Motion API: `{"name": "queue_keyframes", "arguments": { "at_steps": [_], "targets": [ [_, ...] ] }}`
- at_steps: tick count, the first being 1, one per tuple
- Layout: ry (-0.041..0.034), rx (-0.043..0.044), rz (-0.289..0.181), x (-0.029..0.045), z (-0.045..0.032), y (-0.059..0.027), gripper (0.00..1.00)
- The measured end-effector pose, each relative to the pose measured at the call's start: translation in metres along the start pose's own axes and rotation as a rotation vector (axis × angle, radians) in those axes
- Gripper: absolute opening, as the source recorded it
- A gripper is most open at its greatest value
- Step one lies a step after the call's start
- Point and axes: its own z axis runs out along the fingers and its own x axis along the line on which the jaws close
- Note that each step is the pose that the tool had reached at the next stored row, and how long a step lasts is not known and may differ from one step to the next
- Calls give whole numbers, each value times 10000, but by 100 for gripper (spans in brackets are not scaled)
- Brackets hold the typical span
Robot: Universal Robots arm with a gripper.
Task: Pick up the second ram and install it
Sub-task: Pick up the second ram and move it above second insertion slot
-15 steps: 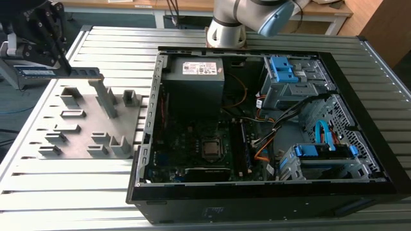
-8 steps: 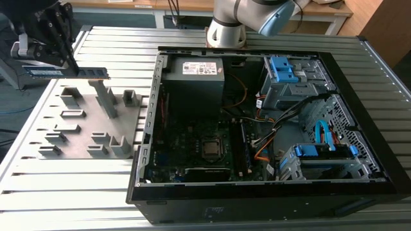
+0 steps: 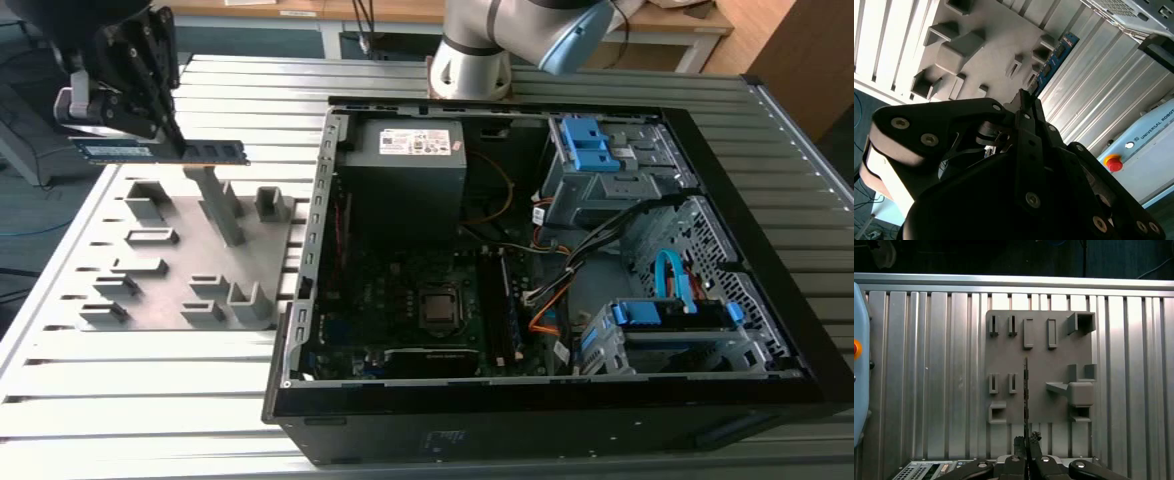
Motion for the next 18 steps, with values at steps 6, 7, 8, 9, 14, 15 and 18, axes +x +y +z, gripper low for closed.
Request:
{"name": "queue_keyframes", "arguments": {
  "at_steps": [6,7,8,9,14,15,18],
  "targets": [
    [1,-5,0,-2,-6,-130,14],
    [1,-6,0,-2,-7,-153,14],
    [0,-7,0,-2,-8,-176,14],
    [-1,-7,1,-3,-8,-197,14],
    [0,-12,0,-4,-13,-314,14],
    [1,-13,0,-5,-14,-335,14],
    [0,-15,1,-5,-17,-397,14]
  ]
}}
